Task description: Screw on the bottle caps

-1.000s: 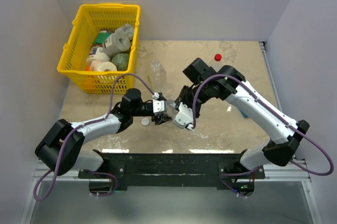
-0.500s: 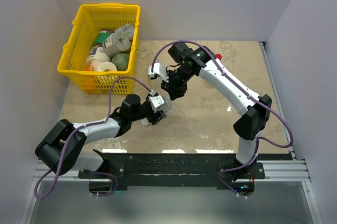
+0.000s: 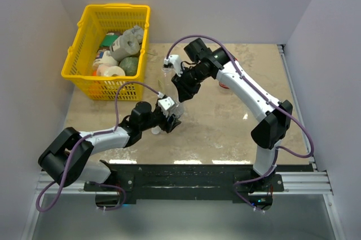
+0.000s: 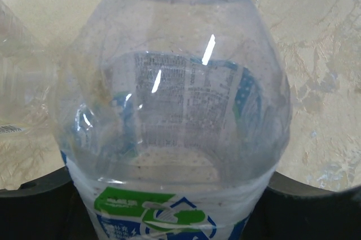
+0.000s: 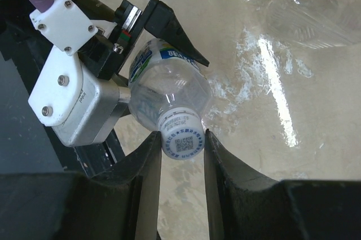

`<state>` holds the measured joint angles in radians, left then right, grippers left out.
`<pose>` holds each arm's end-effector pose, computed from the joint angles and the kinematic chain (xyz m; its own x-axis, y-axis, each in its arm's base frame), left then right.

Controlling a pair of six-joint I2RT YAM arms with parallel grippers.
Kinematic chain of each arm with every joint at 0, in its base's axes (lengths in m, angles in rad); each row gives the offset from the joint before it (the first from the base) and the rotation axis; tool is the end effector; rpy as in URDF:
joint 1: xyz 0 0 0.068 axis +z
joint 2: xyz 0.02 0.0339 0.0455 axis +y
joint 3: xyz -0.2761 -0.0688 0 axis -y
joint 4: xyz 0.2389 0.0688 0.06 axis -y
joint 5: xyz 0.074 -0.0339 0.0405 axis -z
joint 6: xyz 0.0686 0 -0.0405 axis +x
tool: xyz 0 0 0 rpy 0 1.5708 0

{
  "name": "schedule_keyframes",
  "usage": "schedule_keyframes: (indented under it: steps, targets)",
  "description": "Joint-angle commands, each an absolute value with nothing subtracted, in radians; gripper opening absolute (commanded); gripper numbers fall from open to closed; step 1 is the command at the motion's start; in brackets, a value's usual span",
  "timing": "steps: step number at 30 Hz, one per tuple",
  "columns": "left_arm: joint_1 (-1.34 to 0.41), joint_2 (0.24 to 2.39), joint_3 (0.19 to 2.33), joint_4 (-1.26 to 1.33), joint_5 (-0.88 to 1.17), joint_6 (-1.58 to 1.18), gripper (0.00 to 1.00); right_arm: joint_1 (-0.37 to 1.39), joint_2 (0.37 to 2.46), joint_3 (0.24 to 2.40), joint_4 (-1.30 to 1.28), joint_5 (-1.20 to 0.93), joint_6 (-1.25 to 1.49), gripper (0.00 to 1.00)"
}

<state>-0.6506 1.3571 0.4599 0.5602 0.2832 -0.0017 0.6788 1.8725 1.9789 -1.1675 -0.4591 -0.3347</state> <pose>0.2186 -0.1905 0.1878 -0.2645 0.1992 -0.9436 0.7909 0.6046 -0.0940 0.2917 0.2744 0.3439 -0.4015 -0.7022 -0.5879 -0.9137 0.3508 0.2051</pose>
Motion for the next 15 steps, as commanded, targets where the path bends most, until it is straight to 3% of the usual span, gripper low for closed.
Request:
schedule_keyframes:
  steps: [1, 7, 9, 15]
  targets:
    - [-0.629, 1.330, 0.531, 0.867, 0.163, -0.080, 0.00, 0.712, 1.894, 1.945, -1.385, -0.515, -0.255, 0.00]
    - [-0.629, 1.342, 0.528, 0.851, 0.176, -0.098, 0.00, 0.710, 1.890, 1.970, -1.394, -0.479, -0.256, 0.00]
    - [-0.630, 1.345, 0.505, 0.865, 0.205, -0.113, 0.00, 0.710, 1.888, 1.989, -1.397, -0.463, -0.268, 0.04]
    - [-0.629, 1.356, 0.445, 0.954, 0.255, -0.150, 0.00, 0.712, 1.858, 2.051, -1.417, -0.419, -0.344, 0.39]
